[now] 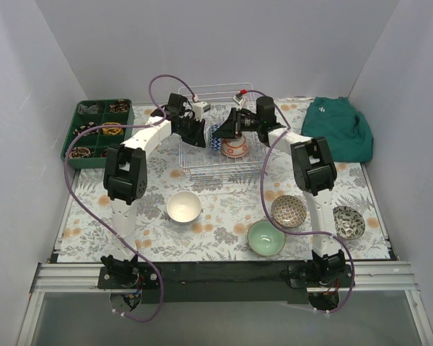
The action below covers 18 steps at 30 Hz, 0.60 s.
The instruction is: Load the bowls into the dish rack
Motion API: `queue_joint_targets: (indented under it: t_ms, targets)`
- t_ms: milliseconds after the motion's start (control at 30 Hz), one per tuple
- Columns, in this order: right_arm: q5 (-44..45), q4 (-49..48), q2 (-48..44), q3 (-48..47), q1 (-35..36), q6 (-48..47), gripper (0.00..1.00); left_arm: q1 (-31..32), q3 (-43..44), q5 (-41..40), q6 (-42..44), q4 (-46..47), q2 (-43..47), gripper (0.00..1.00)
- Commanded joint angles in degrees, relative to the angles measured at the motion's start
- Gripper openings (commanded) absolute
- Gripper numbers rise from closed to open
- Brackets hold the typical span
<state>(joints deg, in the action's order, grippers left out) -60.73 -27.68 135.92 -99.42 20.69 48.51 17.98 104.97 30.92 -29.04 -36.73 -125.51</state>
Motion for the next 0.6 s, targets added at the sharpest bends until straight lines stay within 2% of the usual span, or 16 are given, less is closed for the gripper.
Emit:
queue_joint_targets:
  t_ms: [0, 167, 567]
  targets:
    - [-0.27, 0.78, -6.80, 1.94, -2.31, -2.89, 0.39, 1.18, 3.75, 1.69, -0.67, 2.98, -0.43, 0.00]
    - [-0.70, 3.24, -8.91, 3.97, -4.34, -5.00, 0.45, 1.71, 4.98, 1.60, -1.11, 3.51, -1.57, 0.00]
    - [-0.36, 10.01, -12.69, 8.44, -7.59, -9.66, 0.48, 2.24, 7.35, 1.69, -1.99, 4.83, -3.77, 0.00]
